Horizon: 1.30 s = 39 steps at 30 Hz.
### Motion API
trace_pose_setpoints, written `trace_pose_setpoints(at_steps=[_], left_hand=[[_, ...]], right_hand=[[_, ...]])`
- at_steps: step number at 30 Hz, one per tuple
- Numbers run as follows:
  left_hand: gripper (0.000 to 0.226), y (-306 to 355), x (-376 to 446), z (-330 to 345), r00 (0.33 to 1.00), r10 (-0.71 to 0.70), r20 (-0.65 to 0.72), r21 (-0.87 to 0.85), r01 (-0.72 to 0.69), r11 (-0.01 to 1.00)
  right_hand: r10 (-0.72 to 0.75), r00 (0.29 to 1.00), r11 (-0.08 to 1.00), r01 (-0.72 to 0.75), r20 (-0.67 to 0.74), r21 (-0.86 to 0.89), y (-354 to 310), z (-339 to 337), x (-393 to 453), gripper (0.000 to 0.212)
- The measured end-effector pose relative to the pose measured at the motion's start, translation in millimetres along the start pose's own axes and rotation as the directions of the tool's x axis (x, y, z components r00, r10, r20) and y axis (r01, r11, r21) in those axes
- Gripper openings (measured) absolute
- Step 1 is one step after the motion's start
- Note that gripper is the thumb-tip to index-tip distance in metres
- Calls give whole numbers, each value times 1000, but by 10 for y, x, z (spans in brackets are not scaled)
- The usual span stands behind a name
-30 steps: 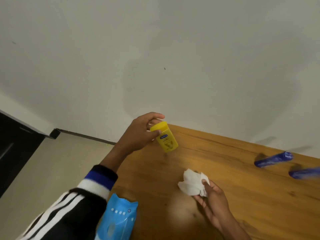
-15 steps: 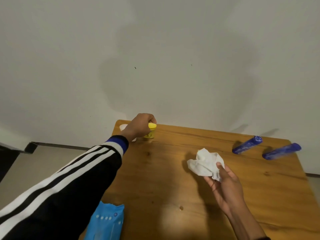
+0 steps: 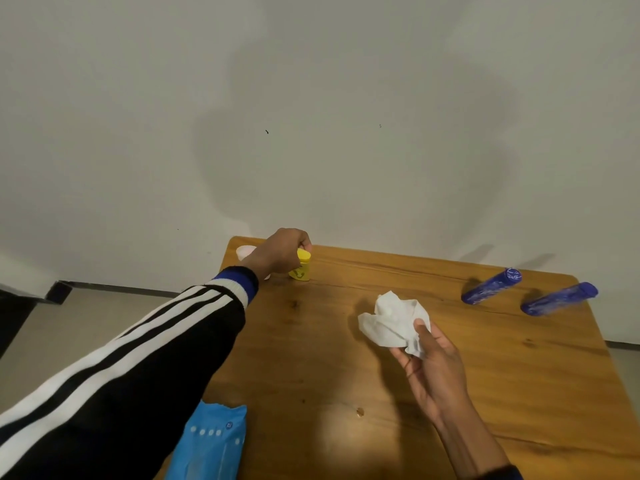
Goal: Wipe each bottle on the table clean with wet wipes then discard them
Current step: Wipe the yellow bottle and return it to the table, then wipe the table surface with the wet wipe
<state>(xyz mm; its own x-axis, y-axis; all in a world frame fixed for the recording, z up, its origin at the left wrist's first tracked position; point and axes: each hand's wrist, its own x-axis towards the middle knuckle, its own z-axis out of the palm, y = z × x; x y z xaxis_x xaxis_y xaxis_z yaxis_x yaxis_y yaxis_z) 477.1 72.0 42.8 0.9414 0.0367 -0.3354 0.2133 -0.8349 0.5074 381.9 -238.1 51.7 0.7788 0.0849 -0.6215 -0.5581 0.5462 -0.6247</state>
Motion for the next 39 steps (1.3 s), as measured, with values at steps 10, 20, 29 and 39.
trace_pose_setpoints(at_steps=[10,20,29,39], left_hand=[[31,-27,35,5,999,-37,-23,-16,37,999],[37,-2,-23,4,1000,-25,-17,2,25,1000],[62,298,-257,-65,982,157,-105,254,-126,959],[42,530,-1798,1032,922,195,-333,-204,-273,940]], right_hand=[[2,1000,1000,-2,-2,-12,3,29,64,24],[13,1000,999,-13,-6,-31,-16,32,51,26],[14,1000,999,-14,-1,-51,-93,-92,-91,21],[13,997,986,-26,-82,-165,-189,-640,-494,23]])
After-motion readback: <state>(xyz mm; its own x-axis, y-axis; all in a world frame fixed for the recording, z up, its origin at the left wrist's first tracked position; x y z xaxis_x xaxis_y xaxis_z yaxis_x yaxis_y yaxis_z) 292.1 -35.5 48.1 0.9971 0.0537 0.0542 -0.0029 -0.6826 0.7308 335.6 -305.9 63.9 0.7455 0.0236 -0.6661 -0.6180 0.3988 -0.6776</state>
